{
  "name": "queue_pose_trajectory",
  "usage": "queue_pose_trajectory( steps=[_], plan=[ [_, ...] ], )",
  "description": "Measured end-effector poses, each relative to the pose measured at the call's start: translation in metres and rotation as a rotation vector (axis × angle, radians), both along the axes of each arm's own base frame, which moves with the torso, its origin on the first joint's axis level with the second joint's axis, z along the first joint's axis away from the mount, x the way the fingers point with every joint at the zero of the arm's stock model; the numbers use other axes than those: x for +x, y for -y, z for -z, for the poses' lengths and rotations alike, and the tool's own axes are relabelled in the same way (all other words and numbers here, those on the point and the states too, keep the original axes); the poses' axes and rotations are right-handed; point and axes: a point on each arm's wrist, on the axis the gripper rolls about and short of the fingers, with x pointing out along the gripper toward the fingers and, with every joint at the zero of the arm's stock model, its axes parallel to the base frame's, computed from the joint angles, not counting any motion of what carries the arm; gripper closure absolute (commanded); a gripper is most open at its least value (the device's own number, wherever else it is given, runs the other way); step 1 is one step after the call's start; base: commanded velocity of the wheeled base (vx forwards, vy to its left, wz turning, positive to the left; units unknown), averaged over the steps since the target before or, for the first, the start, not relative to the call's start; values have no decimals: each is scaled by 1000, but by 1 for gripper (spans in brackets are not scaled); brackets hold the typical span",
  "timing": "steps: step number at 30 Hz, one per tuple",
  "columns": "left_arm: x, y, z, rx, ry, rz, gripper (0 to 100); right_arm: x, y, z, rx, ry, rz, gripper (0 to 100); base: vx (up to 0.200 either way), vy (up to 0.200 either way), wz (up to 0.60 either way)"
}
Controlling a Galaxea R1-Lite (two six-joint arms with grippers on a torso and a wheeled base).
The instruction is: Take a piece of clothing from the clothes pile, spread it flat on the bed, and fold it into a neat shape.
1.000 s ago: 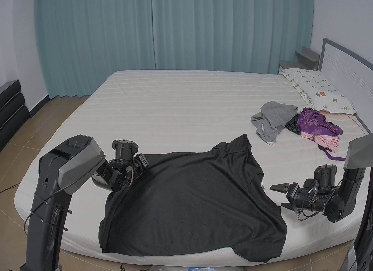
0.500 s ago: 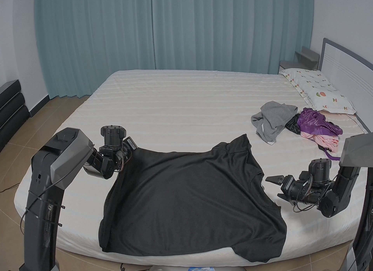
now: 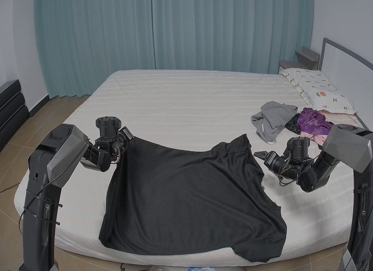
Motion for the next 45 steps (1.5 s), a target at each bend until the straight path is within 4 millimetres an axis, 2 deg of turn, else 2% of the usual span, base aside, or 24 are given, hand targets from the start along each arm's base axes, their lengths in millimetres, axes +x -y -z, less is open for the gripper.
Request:
queue_pose_trajectory(
  steps=[6, 12, 22, 23, 28, 33, 40, 45],
  plan=[
    [0, -1, -3, 0, 7, -4, 100, 37, -11, 9, -65, 4, 15, 0, 0, 0, 0],
    [-3, -2, 1, 2, -10, -6, 100, 61, -19, 23, -110, -16, 39, 0, 0, 0, 0],
    [-7, -1, 4, 7, -27, -19, 100, 100, -30, 28, -158, 25, 78, 0, 0, 0, 0],
    [-7, -1, 4, 7, -28, -20, 100, 104, -32, 30, -166, 32, 76, 100, 0, 0, 0],
    [-7, -2, 5, 8, -32, -24, 100, 116, -36, 40, -199, 50, 93, 100, 0, 0, 0],
    [-6, -4, 5, 9, -29, -29, 100, 124, -30, 44, -212, 74, 138, 100, 0, 0, 0],
    [-3, -9, 2, 7, -12, -37, 100, 138, -13, 27, -202, 151, 211, 100, 0, 0, 0],
    [4, -15, -4, -3, 33, -52, 100, 148, 1, 7, -185, 243, 255, 100, 0, 0, 0]
  ],
)
